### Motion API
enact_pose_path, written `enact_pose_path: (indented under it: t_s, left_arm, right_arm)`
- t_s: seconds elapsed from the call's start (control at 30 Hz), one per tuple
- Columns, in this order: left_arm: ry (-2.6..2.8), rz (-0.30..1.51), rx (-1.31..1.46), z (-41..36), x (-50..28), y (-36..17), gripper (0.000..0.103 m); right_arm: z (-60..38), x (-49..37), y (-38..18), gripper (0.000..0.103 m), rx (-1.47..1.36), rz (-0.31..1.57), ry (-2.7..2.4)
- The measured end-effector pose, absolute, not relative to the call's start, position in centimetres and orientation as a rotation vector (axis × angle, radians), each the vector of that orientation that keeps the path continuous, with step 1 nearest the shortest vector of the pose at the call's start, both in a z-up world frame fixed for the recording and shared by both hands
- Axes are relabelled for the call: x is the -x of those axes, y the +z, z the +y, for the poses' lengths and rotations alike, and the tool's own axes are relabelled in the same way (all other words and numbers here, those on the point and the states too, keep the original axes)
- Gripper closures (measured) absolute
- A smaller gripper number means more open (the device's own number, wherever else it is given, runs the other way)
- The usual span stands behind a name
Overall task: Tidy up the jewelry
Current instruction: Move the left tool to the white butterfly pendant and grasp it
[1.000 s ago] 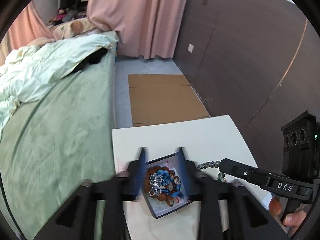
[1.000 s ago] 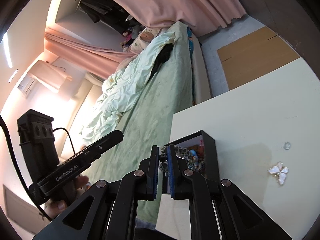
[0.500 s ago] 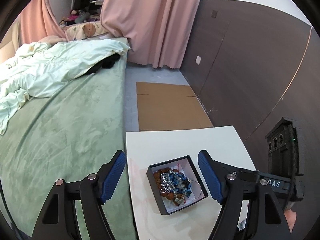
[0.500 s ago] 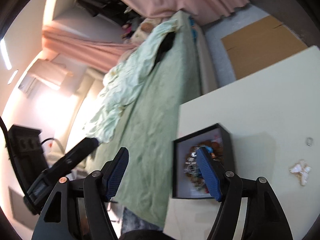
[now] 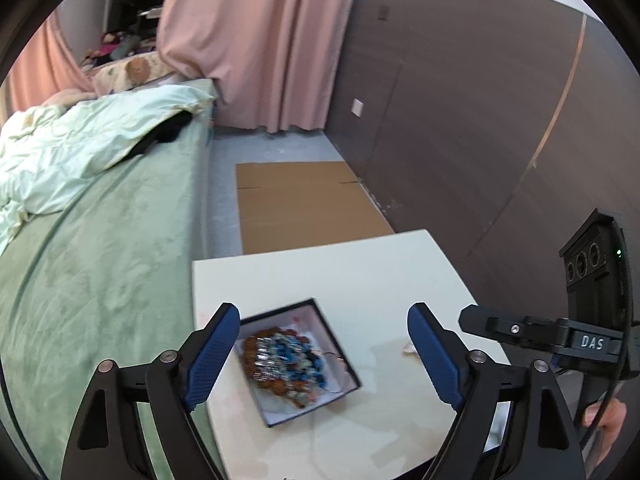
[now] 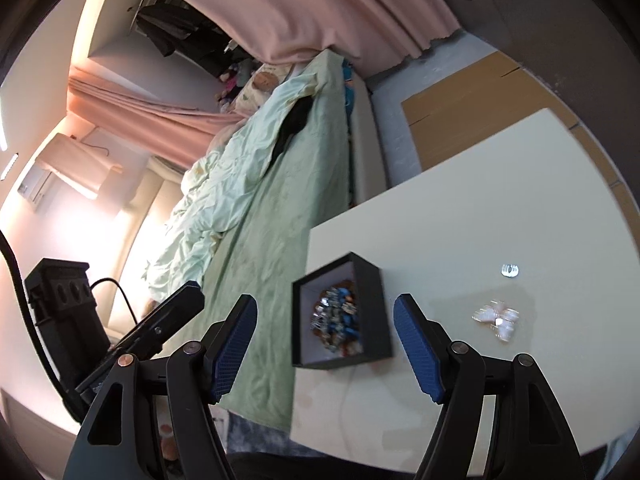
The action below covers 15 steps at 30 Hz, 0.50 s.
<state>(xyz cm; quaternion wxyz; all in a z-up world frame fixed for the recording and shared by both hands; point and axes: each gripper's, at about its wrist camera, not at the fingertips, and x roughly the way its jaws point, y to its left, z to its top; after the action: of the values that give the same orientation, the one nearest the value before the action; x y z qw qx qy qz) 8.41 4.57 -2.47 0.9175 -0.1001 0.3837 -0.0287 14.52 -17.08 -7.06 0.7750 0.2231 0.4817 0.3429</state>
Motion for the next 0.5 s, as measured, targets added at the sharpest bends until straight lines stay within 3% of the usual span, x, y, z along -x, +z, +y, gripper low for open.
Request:
enact_pose_path:
  t_s: [0.2,0.33,0.5]
  left_arm:
    - [-0.105,0.819,0.209,1.8,-9.1,-3.8,0.016]
    - [-0.145,0.834,0.189,-0.3,-9.5,-4.6,0.007]
    - [-0.194,0.862,0.166,-2.9,-10.1,-5.6,0.006]
  right_arm:
    - [-21.2,-13.5,-7.1,0.010,-0.515,1.034,0.678]
    - [-22.9,-13.0,-7.2,0.000,-0.533,1.046,0.668]
    - [-25.3,-12.3,-7.4,0.000,-0.536,1.042,0.623]
